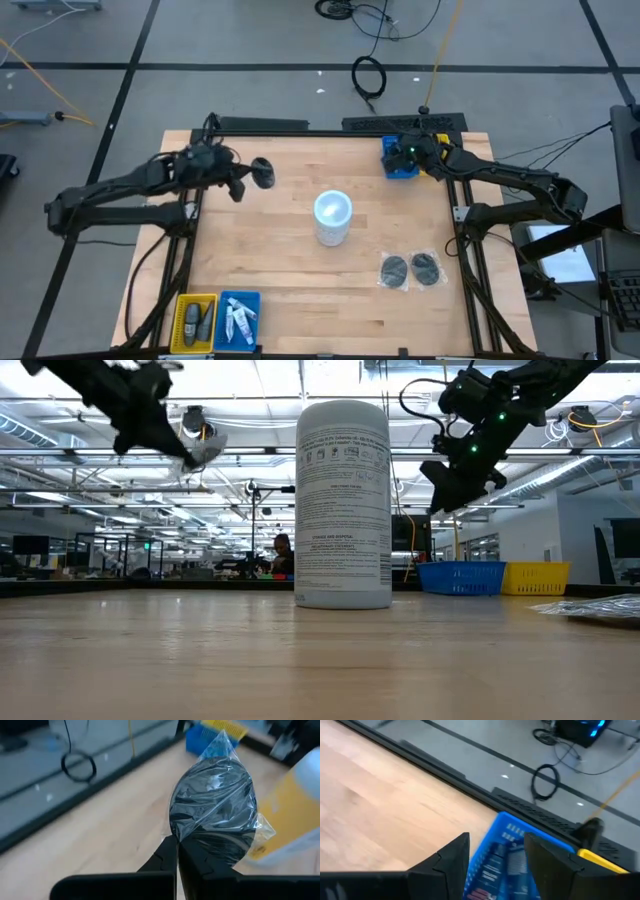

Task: Pick & Place Travel size toiletries
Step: Put the black hairbrush into the top yellow bin

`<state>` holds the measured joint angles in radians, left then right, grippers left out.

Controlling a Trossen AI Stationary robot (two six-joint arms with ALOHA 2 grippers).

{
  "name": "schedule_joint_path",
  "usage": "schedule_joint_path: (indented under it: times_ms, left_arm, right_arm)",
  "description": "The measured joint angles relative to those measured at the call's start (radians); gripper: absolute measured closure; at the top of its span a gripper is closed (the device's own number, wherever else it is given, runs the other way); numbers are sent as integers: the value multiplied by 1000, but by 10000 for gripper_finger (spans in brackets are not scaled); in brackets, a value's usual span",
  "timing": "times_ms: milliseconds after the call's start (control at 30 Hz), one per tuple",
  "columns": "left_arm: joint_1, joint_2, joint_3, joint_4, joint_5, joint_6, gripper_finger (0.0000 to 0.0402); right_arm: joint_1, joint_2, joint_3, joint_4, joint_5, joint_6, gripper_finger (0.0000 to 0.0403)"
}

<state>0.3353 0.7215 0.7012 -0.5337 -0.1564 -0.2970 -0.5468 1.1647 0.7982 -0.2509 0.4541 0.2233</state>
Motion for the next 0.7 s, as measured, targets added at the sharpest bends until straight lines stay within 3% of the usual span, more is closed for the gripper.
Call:
schedule_joint_path:
  times_ms: [200,433,700]
  left_arm:
    - [-181,-11,50,22,-194,-3,401]
    - [-333,91,118,23,-441,-16,401]
    - [-423,304,268,24,-506,51,401]
  right_arm:
    - [0,0,0,39,-67,22,222]
    - [2,0,0,49,-67,21,222]
    - [2,0,0,52,-67,19,222]
